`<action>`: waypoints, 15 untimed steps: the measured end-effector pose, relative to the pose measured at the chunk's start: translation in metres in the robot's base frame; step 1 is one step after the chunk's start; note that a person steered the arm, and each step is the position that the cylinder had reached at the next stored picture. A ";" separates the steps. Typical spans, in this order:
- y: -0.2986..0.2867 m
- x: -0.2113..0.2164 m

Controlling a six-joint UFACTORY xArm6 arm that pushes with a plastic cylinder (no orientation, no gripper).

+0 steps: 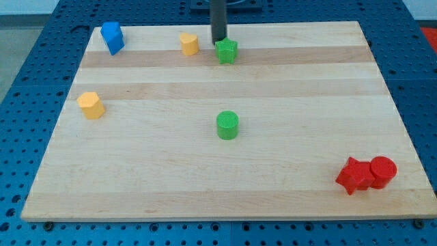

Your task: Push the yellow heart closer to the closer to the yellow hexagon

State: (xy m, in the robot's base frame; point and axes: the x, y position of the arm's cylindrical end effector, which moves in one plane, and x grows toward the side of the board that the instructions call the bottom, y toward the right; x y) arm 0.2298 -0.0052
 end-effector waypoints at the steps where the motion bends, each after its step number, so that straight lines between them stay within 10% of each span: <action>1: -0.006 -0.026; 5: -0.102 0.126; 9: -0.092 0.048; 12: -0.237 0.156; 15: -0.137 0.113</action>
State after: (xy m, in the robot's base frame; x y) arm 0.3423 -0.1418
